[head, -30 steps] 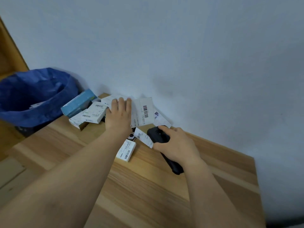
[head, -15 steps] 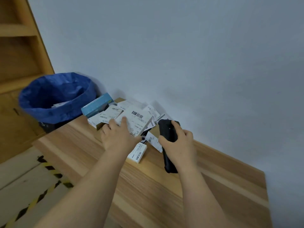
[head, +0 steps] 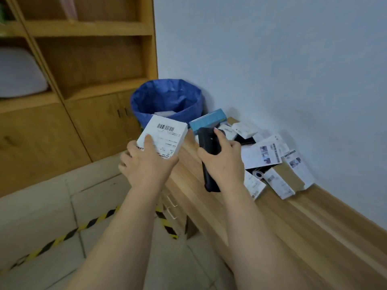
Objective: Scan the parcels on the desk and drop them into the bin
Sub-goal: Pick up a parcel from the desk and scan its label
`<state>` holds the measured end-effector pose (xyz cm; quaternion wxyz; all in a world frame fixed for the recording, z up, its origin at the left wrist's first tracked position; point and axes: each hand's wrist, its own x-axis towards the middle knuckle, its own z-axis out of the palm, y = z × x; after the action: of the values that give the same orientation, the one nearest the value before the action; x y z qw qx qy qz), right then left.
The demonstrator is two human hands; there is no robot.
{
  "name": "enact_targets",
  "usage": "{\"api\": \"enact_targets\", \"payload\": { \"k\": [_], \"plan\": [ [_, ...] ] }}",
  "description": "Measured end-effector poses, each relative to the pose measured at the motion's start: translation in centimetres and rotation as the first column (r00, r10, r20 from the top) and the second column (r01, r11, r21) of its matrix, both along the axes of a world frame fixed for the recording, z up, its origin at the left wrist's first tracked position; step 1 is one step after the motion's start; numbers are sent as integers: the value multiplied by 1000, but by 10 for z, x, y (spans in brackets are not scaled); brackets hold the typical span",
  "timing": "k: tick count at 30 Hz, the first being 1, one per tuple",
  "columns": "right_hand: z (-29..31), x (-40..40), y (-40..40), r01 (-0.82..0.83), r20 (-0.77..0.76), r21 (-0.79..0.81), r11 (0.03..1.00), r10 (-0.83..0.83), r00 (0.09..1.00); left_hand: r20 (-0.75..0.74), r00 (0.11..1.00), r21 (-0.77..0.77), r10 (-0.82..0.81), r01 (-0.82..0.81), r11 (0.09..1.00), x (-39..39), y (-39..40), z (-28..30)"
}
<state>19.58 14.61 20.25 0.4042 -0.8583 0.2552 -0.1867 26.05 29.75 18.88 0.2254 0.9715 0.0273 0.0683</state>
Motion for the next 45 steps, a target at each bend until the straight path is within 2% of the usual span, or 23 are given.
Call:
{"api": "enact_targets", "payload": {
  "k": [3,8,15,21,26,34,38,45],
  "plan": [
    [2,42,67,-93,25,29,995,92,995,21,995,19,96,-97,995,26,73,9],
    [0,101,174,-228,73,-14,974,229,971,44,972,75,232,-235,969,68,180,21],
    [-13,163,259,-375,56,1,927,374,926,51,933,61,355,-358,932,113,264,16],
    [-18,239,292,-463,32,-10,886,463,886,40,911,73,411,-413,908,174,294,2],
    [-15,328,296,-504,37,-17,863,505,863,52,891,92,450,-453,887,258,300,6],
    [-10,469,285,-499,66,-5,866,499,864,45,863,48,503,-505,862,389,288,10],
    [-22,519,285,-497,28,20,867,497,867,-1,859,59,513,-512,857,436,293,0],
    [-30,630,295,-441,26,10,897,441,897,15,898,49,439,-439,897,557,302,-4]
  ]
}}
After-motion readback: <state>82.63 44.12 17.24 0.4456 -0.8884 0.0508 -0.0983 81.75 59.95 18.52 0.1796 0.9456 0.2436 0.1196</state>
